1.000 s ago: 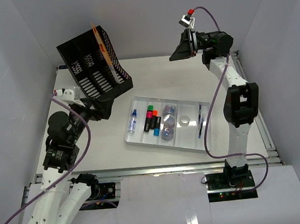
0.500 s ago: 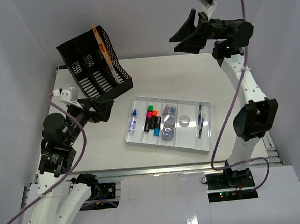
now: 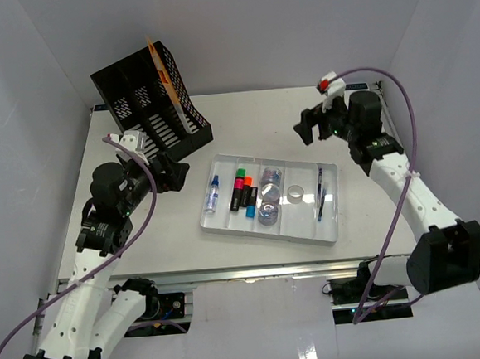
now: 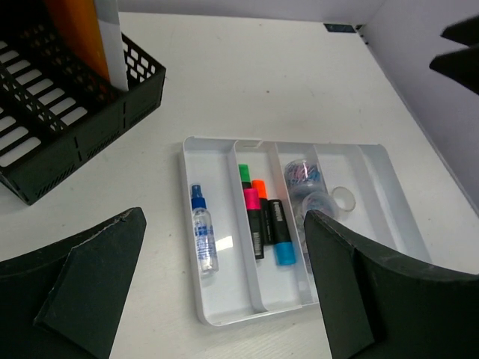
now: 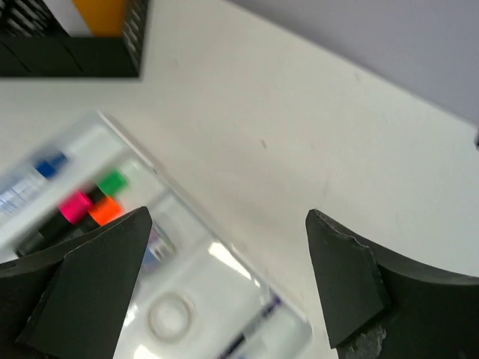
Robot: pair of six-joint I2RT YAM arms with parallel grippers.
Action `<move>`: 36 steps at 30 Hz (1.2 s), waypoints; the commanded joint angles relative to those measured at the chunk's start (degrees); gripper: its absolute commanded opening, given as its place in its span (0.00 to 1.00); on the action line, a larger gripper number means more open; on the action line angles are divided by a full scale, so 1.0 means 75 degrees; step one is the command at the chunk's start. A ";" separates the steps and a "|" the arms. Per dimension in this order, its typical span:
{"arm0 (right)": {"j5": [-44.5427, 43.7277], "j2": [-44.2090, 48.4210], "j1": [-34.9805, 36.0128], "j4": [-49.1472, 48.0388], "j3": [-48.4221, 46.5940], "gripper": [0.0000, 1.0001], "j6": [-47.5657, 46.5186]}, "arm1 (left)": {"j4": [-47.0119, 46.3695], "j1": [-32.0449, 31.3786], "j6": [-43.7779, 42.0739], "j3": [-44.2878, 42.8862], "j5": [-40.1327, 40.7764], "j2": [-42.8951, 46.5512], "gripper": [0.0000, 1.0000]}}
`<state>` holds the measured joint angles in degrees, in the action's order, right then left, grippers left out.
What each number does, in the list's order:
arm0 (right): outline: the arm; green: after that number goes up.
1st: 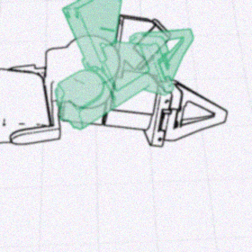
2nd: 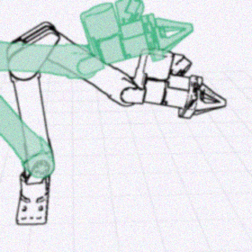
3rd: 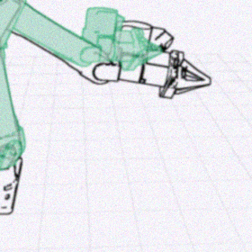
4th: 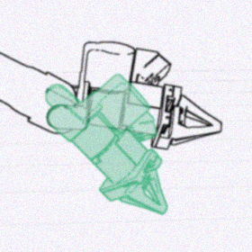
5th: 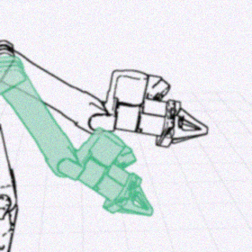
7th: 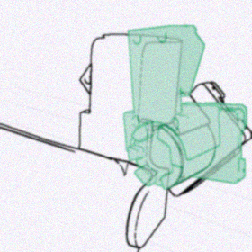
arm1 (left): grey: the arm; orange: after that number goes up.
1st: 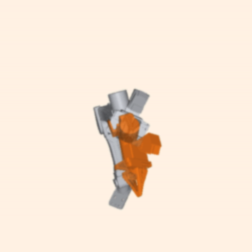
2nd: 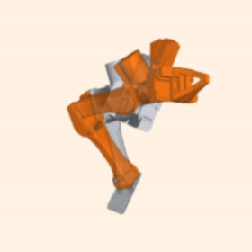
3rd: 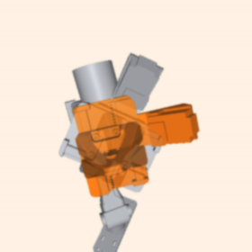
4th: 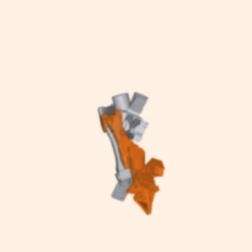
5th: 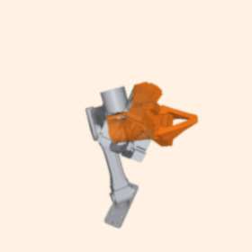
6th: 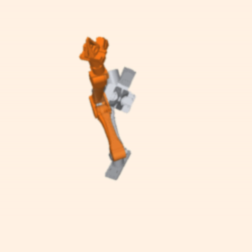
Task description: Organize the desk
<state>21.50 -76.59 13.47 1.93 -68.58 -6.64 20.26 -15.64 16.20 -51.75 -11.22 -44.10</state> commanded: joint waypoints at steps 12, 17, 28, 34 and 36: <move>-0.2275 0.3363 -0.1444 0.1130 0.3425 0.90 0.0538 | -0.0457 -0.0007 -0.0970 0.1867 0.0148 0.1239 0.98; -0.2447 0.3648 -0.1702 0.1036 0.3849 0.90 0.0719 | -0.0890 -0.0012 -0.0725 0.2585 -0.0130 0.1960 0.98; -0.2049 0.4423 -0.2663 0.0926 0.4324 0.90 0.1061 | -0.0941 -0.0004 -0.0686 0.2693 -0.0139 0.2197 0.98; -0.1673 0.4637 -0.2804 0.0926 0.4332 0.90 0.0940 | -0.0928 -0.0009 -0.0691 0.2705 -0.0058 0.2279 0.98; -0.1666 0.4720 -0.2829 0.0919 0.4346 0.90 0.0939 | -0.0932 -0.0012 -0.0695 0.2698 -0.0037 0.2300 0.98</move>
<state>6.74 -43.28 -7.14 10.57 -36.52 0.61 14.44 -15.64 10.85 -31.71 -11.76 -27.74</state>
